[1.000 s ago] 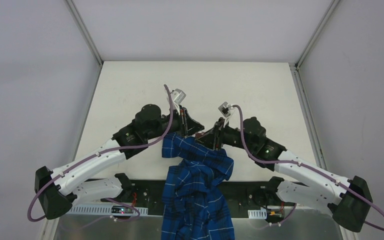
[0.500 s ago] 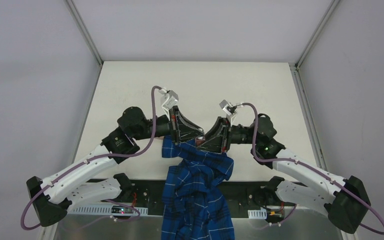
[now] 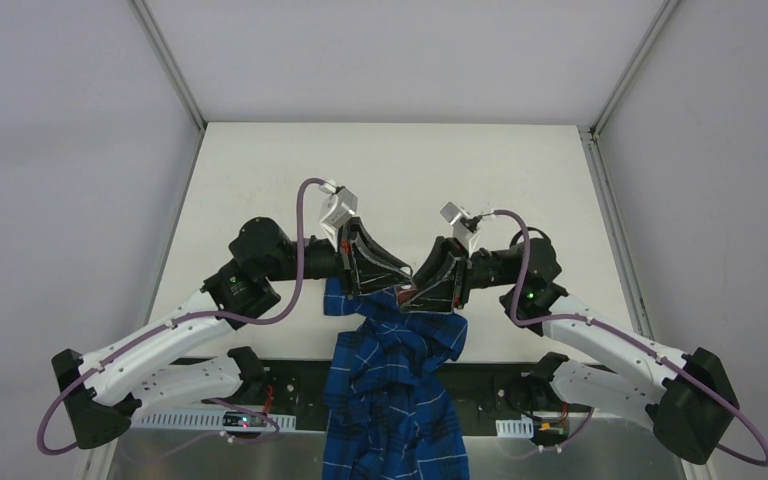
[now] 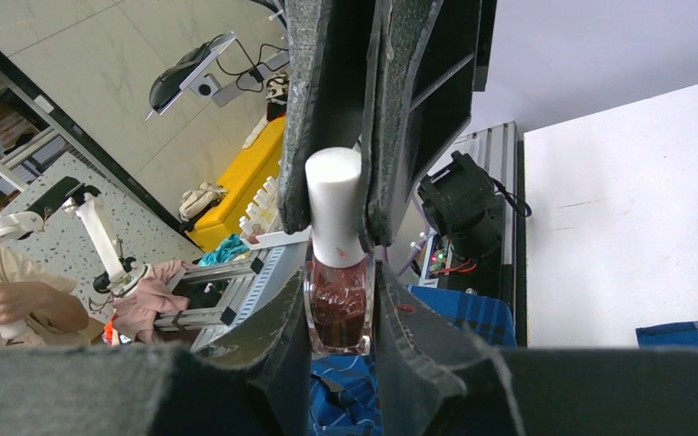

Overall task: Paint the nails
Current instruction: Screw the nail polish bottle.

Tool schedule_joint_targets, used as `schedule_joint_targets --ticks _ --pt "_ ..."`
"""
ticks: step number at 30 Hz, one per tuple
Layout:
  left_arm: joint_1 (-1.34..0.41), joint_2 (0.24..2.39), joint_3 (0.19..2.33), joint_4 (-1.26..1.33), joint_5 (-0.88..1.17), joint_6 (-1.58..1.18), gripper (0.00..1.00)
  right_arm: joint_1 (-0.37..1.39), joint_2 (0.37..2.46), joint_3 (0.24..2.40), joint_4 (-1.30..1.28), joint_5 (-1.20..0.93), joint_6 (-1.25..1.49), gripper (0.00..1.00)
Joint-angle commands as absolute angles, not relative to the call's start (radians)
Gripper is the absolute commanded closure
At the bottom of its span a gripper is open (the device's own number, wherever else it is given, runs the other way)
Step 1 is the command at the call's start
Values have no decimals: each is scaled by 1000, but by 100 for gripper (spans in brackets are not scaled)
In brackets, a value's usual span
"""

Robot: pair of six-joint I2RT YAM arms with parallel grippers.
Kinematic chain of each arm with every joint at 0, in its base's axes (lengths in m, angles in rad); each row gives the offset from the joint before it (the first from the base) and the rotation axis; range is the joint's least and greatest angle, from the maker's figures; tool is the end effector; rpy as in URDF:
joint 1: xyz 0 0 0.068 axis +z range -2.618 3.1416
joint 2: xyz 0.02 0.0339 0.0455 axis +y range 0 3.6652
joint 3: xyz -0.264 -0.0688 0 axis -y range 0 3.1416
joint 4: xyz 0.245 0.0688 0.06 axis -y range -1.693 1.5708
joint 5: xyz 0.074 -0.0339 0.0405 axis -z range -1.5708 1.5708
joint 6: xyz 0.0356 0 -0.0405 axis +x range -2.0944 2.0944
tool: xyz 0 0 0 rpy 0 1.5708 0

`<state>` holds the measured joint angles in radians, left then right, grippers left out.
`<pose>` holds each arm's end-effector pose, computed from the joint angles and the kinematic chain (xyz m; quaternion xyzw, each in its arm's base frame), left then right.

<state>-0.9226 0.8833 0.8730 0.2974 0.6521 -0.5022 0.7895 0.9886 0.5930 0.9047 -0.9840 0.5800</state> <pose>0.1012 -0.1694 0.4040 0.3693 0.5011 -0.6411 0.4489 0.1239 0.1670 0.3406 -0.4518 0.4012 0.6660 0.4375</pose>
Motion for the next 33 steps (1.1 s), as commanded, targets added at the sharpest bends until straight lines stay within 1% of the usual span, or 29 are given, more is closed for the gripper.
schedule_joint_targets --ticks 1,2,3,4,5,6,7,8,10,15,19,20,23,24,28,33 --pt "-982 893 888 337 798 -455 100 769 998 594 899 -885 636 100" --pt "-981 892 883 337 775 -456 96 769 990 594 878 -879 626 100" --pt "-981 893 879 336 755 -457 83 769 980 595 848 -872 613 100" --pt "-980 896 878 335 738 -460 65 769 969 597 810 -864 588 100" --pt "-980 900 877 332 723 -462 52 769 947 597 768 -851 566 100" --pt "-980 903 876 329 707 -464 42 769 930 597 724 -838 544 100" --pt "-980 908 876 325 692 -464 35 771 911 598 675 -820 519 100" --pt "-978 912 877 320 669 -465 30 770 890 599 625 -801 496 100" --pt "-975 919 877 302 631 -461 23 770 852 601 528 -761 445 100" --pt "-960 912 882 222 448 -452 13 772 777 605 337 -668 362 100" --pt "-954 909 901 134 273 -467 10 783 740 602 254 -543 313 100" --pt "-956 909 902 123 234 -481 10 786 733 600 243 -509 301 100" --pt "-952 914 901 110 169 -514 18 819 711 583 237 -392 273 100" --pt "-951 922 904 106 158 -526 19 836 703 579 234 -347 258 100" --pt "-951 955 919 95 121 -560 20 924 715 593 196 -157 201 100" --pt "-950 996 926 69 26 -596 23 1002 779 630 160 -13 161 100"
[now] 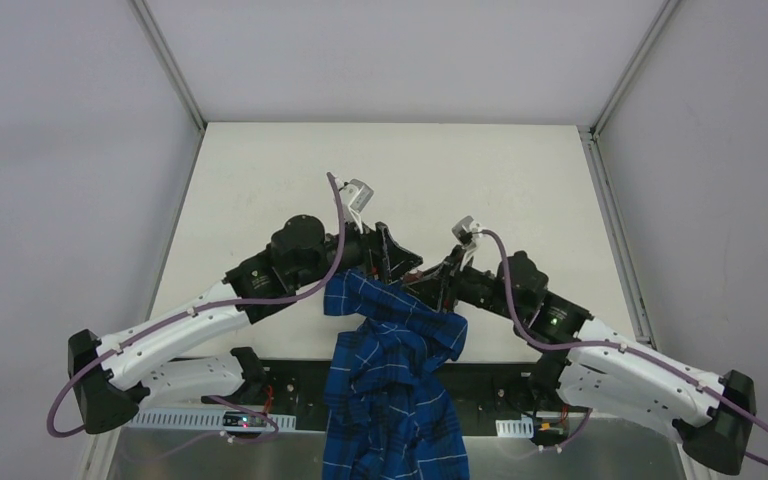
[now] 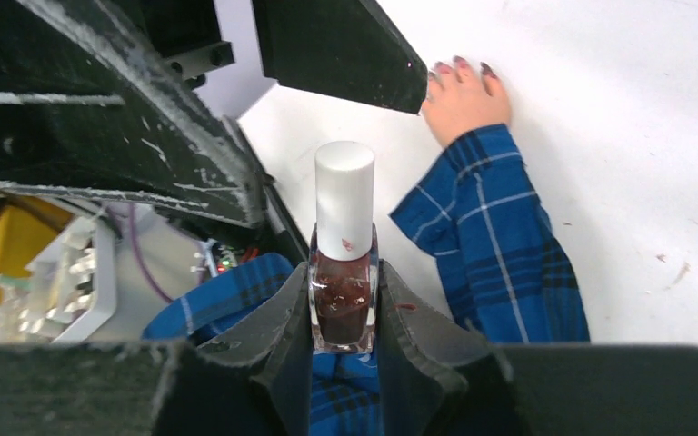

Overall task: Paint the nails
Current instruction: Screw the nail polish bottle.

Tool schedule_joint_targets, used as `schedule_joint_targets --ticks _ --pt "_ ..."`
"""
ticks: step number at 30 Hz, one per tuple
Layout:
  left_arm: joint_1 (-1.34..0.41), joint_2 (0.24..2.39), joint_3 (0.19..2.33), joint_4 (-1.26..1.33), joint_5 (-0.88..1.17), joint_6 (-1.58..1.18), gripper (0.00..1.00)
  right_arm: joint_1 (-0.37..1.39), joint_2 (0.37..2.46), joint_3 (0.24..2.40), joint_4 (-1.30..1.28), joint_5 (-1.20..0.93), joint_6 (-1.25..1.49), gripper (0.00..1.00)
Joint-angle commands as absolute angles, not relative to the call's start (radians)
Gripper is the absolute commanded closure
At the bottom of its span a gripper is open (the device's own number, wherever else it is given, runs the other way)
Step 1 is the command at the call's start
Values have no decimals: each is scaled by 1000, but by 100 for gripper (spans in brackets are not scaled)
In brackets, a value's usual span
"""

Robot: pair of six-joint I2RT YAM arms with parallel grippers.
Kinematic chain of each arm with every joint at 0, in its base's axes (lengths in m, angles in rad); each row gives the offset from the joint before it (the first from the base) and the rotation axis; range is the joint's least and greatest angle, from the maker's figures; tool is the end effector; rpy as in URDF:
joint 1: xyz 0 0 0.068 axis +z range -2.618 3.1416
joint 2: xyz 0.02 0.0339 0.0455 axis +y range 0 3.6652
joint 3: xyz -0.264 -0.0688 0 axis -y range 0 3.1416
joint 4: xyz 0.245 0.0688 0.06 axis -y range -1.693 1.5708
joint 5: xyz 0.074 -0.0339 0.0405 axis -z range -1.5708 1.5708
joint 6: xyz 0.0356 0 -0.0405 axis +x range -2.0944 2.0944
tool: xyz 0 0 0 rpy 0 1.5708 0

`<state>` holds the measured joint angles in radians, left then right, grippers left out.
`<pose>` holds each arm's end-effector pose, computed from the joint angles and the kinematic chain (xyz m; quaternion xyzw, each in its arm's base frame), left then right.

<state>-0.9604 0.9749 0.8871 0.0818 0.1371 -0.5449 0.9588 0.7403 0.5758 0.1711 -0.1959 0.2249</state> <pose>0.1281 -0.1916 0.3696 0.1932 0.6824 -0.5162 0.4801 0.1009 0.1558 0.3114 -0.3164 0.6298 0.4511 0.5475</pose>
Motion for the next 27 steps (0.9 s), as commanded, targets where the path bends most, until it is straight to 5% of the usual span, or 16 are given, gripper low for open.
schedule_joint_targets --ticks 1,10,23,27 --pt "-951 1002 925 63 11 -602 23 1010 793 636 157 -7 156 100" --pt "-950 1033 924 29 -31 -609 38 1046 874 674 152 90 140 100" --pt "-952 1101 942 20 -23 -614 45 1049 930 699 145 90 133 100" --pt "-952 1117 945 20 -20 -614 61 1050 932 699 144 90 134 100"
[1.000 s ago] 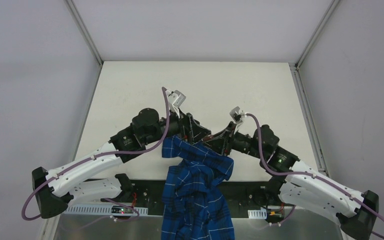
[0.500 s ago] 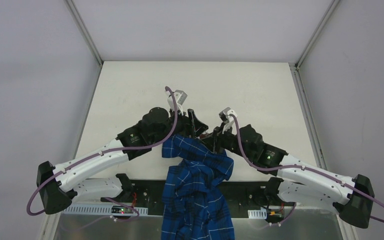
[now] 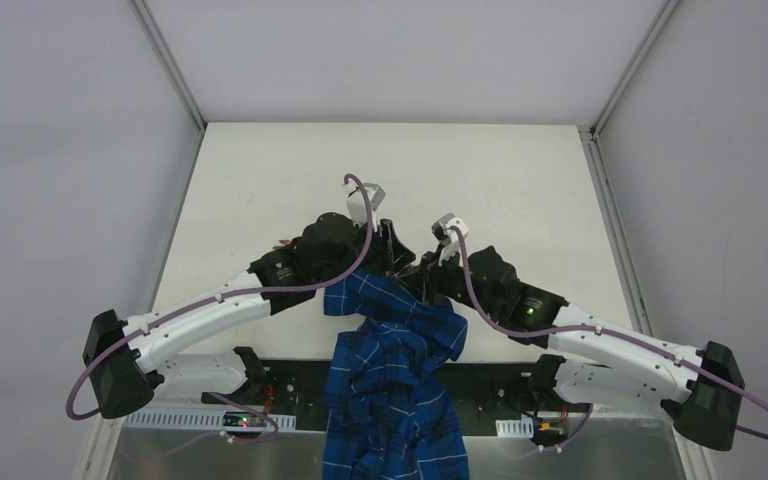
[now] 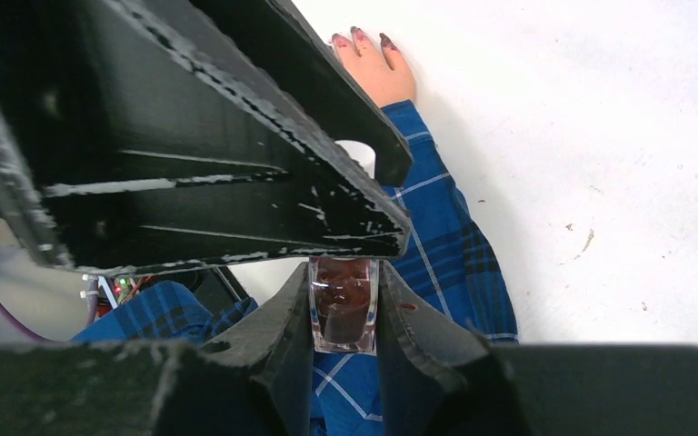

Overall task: Paint the nails
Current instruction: Screw the nail polish bottle.

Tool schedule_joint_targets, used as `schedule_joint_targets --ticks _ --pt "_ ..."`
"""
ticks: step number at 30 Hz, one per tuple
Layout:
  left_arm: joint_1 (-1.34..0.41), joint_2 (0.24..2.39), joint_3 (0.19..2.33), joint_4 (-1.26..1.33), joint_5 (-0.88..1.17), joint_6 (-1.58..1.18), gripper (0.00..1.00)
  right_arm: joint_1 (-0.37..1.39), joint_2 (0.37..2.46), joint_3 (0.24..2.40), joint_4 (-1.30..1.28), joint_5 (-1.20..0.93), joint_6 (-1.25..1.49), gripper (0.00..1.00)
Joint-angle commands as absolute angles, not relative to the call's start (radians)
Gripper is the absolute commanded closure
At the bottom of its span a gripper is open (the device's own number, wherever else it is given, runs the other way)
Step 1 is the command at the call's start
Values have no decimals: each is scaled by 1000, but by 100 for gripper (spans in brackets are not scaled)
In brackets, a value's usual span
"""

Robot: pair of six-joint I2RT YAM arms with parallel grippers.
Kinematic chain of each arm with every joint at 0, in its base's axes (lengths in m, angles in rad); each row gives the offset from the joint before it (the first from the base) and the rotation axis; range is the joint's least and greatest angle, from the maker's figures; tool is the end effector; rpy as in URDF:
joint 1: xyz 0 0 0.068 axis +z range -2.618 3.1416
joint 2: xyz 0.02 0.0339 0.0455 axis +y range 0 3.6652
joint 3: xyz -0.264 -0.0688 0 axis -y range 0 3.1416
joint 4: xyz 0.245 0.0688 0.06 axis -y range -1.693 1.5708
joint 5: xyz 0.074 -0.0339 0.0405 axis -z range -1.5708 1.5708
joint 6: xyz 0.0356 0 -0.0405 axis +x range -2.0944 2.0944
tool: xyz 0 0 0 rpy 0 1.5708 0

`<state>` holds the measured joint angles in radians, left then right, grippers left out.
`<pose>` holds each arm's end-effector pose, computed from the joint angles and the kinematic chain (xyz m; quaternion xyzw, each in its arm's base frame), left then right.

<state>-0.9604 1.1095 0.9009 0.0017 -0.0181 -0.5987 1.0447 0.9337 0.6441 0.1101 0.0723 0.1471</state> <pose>0.1506 -0.2142 0.3354 0.1340 0.7647 -0.4381 0.4532 0.1140 0.1912 0.2937 -0.3120 0.7012 0.3365 0.5456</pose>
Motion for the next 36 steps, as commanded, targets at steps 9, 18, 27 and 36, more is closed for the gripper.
schedule_joint_targets --ticks 9,18,27,36 --pt "-951 1119 923 21 -24 -618 97 1046 955 703 129 99 148 100" --pt "-951 1071 893 23 -13 -602 100 874 944 657 216 -247 232 100" --pt "-951 996 900 52 240 -530 100 696 955 613 449 -706 371 100" --pt "-952 899 864 195 563 -506 100 625 983 583 736 -975 552 100"
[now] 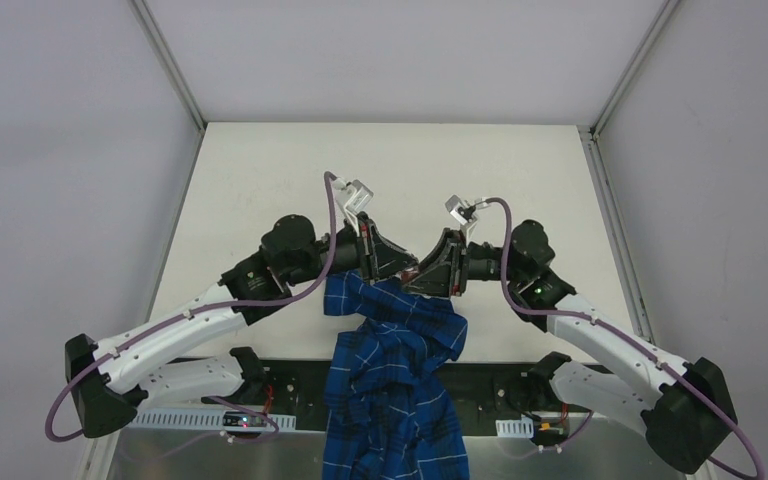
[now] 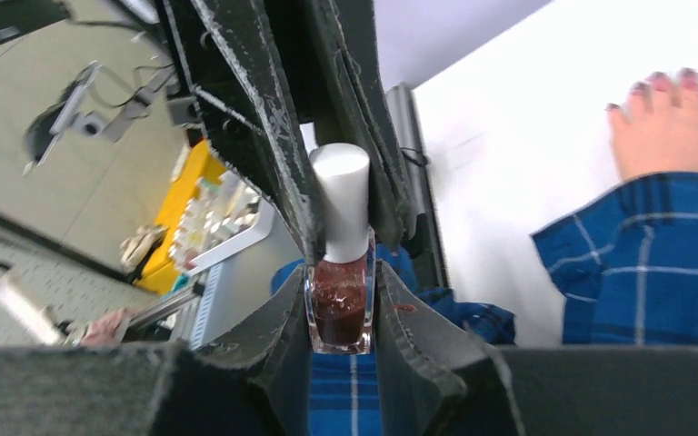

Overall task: Paint the nails
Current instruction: Screw the nail polish bottle.

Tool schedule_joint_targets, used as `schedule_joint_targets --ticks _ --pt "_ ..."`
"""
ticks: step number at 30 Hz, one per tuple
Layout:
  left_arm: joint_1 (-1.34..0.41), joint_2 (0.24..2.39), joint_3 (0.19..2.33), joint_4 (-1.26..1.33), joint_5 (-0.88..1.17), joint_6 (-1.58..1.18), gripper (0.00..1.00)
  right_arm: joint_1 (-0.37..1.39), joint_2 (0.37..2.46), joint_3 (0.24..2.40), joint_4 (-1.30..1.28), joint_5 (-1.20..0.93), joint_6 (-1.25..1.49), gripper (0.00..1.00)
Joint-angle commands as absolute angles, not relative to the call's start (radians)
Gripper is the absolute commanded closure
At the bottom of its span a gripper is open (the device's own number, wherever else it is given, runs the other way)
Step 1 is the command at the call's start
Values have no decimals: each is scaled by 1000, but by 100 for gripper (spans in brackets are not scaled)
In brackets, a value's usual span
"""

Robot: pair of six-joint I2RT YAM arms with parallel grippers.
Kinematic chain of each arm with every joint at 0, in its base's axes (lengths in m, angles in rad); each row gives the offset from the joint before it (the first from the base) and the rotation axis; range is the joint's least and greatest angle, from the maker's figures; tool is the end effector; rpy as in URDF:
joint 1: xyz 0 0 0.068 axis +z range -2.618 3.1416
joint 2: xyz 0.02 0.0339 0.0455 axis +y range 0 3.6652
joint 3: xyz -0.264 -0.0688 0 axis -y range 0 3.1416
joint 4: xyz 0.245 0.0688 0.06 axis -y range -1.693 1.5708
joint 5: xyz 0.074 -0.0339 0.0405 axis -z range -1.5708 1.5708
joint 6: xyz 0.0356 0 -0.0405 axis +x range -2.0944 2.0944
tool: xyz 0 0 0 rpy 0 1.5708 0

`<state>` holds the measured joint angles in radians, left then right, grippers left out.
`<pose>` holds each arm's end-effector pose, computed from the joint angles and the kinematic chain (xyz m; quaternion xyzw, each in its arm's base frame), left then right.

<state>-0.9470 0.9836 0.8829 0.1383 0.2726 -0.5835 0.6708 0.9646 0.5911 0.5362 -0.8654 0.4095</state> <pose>0.1276 -0.1937 0.3724 0.2205 0.6582 -0.5623 0.4494 0.1519 0.1551 0.3127 -0.3935 0.5410 0.5886 0.4539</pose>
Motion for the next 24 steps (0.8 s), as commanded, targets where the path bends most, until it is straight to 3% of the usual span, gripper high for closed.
schedule_joint_targets --ticks 1,11,18,20,24 --pt "-953 890 864 207 593 -501 100 624 988 582 768 -996 571 100" --pt "-964 885 871 349 799 -519 100 624 1027 592 862 -1051 641 100" --pt "-971 891 867 363 771 -514 100 625 1017 594 850 -1032 635 100" --pt "-972 881 860 362 721 -513 84 625 1008 595 819 -1025 620 100" --pt "-969 852 838 360 578 -512 33 627 968 594 689 -988 549 100"
